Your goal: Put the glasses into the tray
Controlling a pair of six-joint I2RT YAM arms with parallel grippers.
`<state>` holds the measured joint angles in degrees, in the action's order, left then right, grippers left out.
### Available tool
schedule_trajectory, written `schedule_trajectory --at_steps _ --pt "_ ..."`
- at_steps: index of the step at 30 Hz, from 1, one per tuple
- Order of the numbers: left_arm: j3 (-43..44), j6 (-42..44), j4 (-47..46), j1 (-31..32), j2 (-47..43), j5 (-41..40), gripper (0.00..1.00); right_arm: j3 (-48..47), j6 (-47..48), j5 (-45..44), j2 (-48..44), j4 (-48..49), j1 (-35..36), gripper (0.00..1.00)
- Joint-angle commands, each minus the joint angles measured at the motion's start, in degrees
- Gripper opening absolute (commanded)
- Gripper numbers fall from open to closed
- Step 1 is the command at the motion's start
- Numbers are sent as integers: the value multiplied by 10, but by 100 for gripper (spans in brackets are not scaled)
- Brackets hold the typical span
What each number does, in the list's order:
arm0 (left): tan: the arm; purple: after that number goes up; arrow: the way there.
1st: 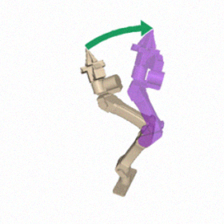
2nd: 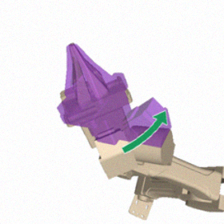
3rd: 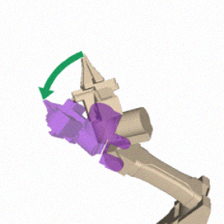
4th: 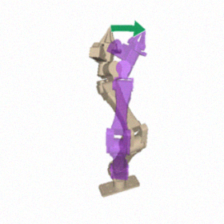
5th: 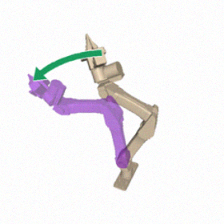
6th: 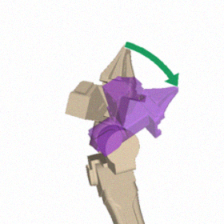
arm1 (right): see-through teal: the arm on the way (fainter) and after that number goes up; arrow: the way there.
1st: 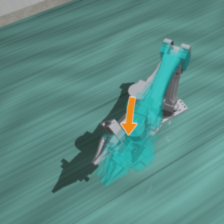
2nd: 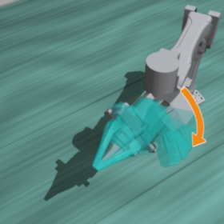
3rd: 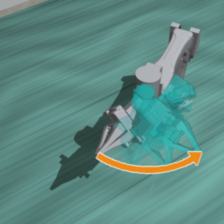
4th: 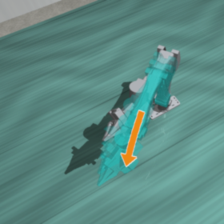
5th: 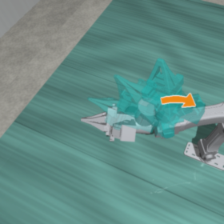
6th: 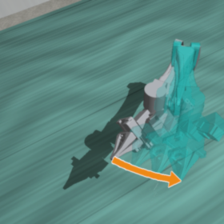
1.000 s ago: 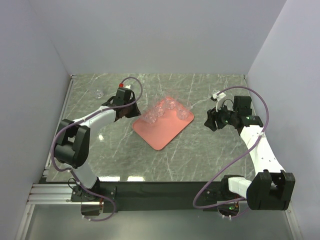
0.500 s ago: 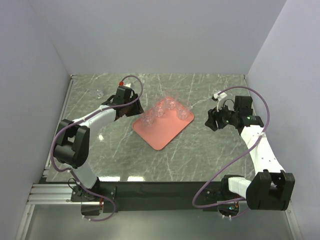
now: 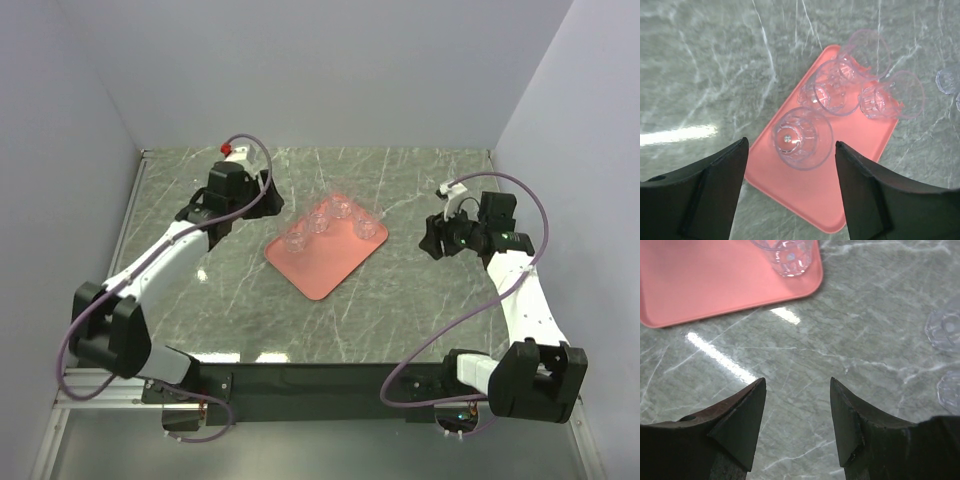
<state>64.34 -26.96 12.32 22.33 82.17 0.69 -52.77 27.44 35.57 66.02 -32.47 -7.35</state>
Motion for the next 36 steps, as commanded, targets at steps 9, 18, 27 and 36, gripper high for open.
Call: schedule_trajectory --at_steps 9,18,27,36 --pt "-56 89 27 0 -178 -105 82 -87 -39 -103 72 21 -13 61" --pt "-158 125 3 1 -302 -176 85 -219 -33 -161 196 -34 -13 61" --pt "-193 140 -9 1 -359 -225 86 -324 -30 -226 308 -71 -6 58" --pt "-191 141 -5 1 -356 -220 86 -399 -20 -255 394 -106 -1 53"
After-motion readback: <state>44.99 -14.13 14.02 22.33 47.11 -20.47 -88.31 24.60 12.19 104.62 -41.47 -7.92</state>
